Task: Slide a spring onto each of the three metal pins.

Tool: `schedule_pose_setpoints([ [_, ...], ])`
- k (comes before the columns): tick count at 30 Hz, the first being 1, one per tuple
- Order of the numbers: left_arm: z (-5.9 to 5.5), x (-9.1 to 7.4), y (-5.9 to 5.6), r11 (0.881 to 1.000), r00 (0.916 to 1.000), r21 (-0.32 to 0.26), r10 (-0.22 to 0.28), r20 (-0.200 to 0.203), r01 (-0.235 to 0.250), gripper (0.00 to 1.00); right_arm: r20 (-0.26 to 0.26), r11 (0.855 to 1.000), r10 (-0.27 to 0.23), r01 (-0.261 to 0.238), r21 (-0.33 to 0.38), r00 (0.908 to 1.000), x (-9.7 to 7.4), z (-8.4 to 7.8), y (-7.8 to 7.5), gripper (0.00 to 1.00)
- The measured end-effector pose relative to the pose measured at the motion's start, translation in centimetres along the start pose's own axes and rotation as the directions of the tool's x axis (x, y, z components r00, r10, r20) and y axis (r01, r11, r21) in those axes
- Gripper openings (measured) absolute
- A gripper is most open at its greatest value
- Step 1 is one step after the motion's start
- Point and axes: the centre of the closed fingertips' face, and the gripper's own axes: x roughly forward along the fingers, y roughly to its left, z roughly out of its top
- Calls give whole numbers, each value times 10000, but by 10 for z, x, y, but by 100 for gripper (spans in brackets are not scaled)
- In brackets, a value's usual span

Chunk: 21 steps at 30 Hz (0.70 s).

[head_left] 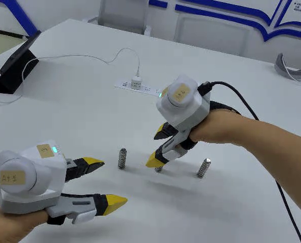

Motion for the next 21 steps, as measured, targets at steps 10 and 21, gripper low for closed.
schedule_pose_setpoints([
  [10, 2, 2, 1, 10000, 10000, -18, 5, -3, -5, 59, 383, 9968, -516, 491, 633, 9979, -14, -16, -9, 57],
  [21, 3, 5, 1, 10000, 10000, -22, -31, -10, 30, 60, 807, 9851, -1200, 1086, 1336, 9895, -33, -36, -14, 61],
])
